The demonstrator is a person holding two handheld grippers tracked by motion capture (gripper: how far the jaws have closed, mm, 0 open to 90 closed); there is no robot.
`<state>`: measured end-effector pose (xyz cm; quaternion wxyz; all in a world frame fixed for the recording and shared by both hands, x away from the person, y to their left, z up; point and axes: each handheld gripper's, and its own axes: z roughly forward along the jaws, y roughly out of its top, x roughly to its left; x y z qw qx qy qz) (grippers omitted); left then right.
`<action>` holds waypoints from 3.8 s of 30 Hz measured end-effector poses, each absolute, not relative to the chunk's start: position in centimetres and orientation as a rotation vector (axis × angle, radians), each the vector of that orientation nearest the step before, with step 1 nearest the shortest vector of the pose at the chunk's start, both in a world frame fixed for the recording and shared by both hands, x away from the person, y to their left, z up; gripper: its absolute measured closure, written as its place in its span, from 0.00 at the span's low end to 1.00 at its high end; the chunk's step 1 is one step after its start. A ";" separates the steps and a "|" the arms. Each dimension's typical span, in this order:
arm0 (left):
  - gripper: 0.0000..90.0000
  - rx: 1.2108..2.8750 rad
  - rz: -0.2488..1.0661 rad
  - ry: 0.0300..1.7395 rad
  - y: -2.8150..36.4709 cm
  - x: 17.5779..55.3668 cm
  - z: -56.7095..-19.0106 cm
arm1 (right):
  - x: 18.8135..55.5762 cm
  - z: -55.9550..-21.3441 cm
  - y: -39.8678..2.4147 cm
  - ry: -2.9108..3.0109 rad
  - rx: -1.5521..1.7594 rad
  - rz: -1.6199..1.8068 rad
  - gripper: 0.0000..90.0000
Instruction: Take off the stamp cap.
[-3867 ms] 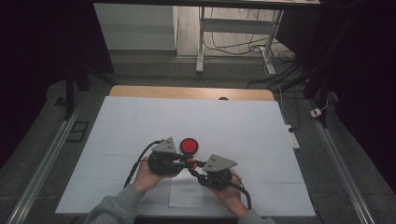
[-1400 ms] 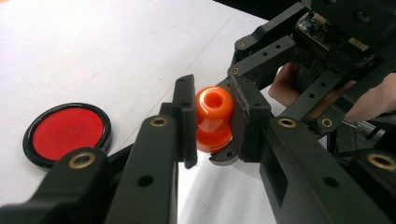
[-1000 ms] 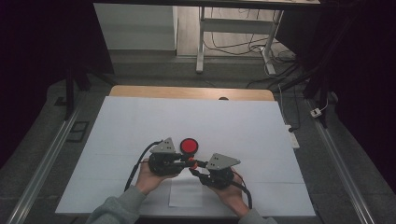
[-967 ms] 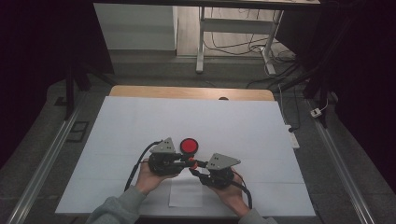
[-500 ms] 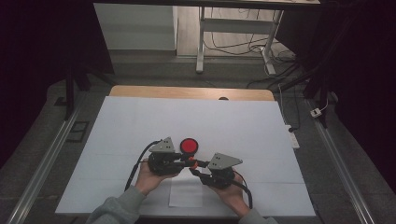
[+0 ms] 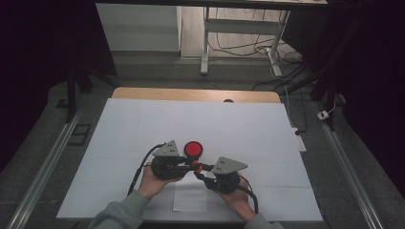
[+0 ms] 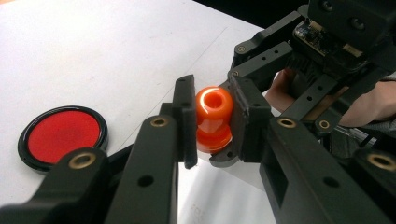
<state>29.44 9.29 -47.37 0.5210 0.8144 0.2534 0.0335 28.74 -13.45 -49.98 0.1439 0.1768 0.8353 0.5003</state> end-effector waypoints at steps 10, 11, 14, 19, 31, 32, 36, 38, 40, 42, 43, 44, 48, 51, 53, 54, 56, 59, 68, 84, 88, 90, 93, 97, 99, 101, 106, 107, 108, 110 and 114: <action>0.81 1.963 0.093 0.605 9.1 29.5 -47.5 | 28.7 -50.1 -13.3 2.409 0.518 1.413 0.72; 0.81 1.965 0.093 0.605 9.1 29.5 -47.5 | 28.7 -50.1 -13.3 2.408 0.517 1.410 0.72; 0.81 1.966 0.092 0.604 9.2 29.5 -47.5 | 28.7 -50.2 -13.3 2.404 0.515 1.413 0.72; 0.81 1.859 0.146 0.636 11.2 29.7 -46.1 | 28.6 -51.5 -13.1 2.468 0.486 1.290 0.72; 0.81 1.918 0.123 0.609 10.4 29.3 -46.5 | 28.8 -51.1 -13.3 2.437 0.530 1.382 0.72; 0.81 1.919 0.115 0.609 10.4 29.4 -46.5 | 28.8 -51.1 -13.3 2.439 0.532 1.383 0.72; 0.81 1.929 0.086 0.608 10.3 29.6 -46.8 | 28.9 -51.0 -13.7 2.431 0.545 1.395 0.72; 0.81 1.936 0.076 0.606 10.3 29.6 -47.0 | 28.9 -50.9 -14.0 2.422 0.559 1.399 0.72; 0.81 1.942 0.063 0.605 10.2 29.7 -47.1 | 29.0 -50.8 -14.4 2.414 0.563 1.408 0.72; 0.81 1.943 0.058 0.606 10.2 29.7 -47.1 | 29.0 -50.8 -14.6 2.412 0.570 1.409 0.72; 0.81 1.943 0.056 0.606 10.3 29.8 -47.2 | 29.1 -50.7 -14.8 2.411 0.569 1.408 0.72; 0.81 1.942 0.056 0.607 10.3 29.8 -47.2 | 29.1 -50.7 -15.0 2.408 0.570 1.409 0.72; 0.81 1.933 0.054 0.614 10.4 29.9 -47.2 | 29.1 -50.7 -15.9 2.394 0.596 1.410 0.72; 0.81 1.934 0.056 0.619 10.5 29.9 -47.2 | 29.2 -50.6 -16.5 2.382 0.609 1.415 0.72; 0.81 1.932 0.055 0.624 10.5 29.9 -47.2 | 29.2 -50.5 -16.8 2.375 0.616 1.417 0.72; 0.81 1.933 0.053 0.625 10.5 29.9 -47.2 | 29.2 -50.5 -16.9 2.373 0.617 1.416 0.72; 0.81 1.934 0.055 0.629 10.5 30.0 -47.3 | 29.2 -50.4 -17.1 2.368 0.625 1.416 0.72; 0.81 1.935 0.054 0.635 10.6 30.0 -47.3 | 29.3 -50.4 -17.4 2.363 0.631 1.415 0.72; 0.81 1.945 0.069 0.653 10.6 30.1 -47.4 | 29.4 -50.4 -18.9 2.343 0.653 1.406 0.72; 0.80 1.924 0.106 0.687 11.8 30.5 -47.1 | 29.1 -50.0 -24.1 2.276 0.748 1.381 0.72; 0.80 1.920 0.111 0.690 11.9 30.6 -47.0 | 29.1 -50.0 -25.5 2.259 0.779 1.356 0.72; 0.80 1.917 0.113 0.692 12.0 30.6 -47.0 | 29.0 -50.1 -26.3 2.251 0.797 1.354 0.72; 0.80 1.913 0.117 0.699 12.1 30.7 -46.9 | 28.8 -50.1 -27.5 2.237 0.817 1.333 0.72; 0.80 1.911 0.118 0.701 12.1 30.7 -46.9 | 28.5 -50.0 -28.8 2.204 0.851 1.322 0.72; 0.80 1.911 0.119 0.701 12.1 30.8 -46.9 | 28.5 -49.9 -29.1 2.199 0.854 1.327 0.72; 0.80 1.910 0.123 0.702 12.0 30.8 -46.9 | 28.4 -49.9 -29.4 2.194 0.855 1.329 0.72; 0.80 1.894 0.128 0.711 12.0 31.1 -46.7 | 28.5 -49.9 -29.2 2.203 0.841 1.330 0.72; 0.80 1.893 0.129 0.710 12.0 31.2 -46.6 | 28.5 -49.9 -29.1 2.204 0.838 1.327 0.72; 0.80 1.893 0.133 0.709 11.9 31.3 -46.5 | 28.5 -49.9 -29.1 2.204 0.836 1.327 0.72; 0.80 1.895 0.146 0.709 11.8 31.4 -46.4 | 28.5 -49.9 -29.1 2.203 0.837 1.331 0.72; 0.80 1.890 0.161 0.719 12.0 31.7 -46.3 | 28.4 -49.9 -29.2 2.203 0.836 1.331 0.72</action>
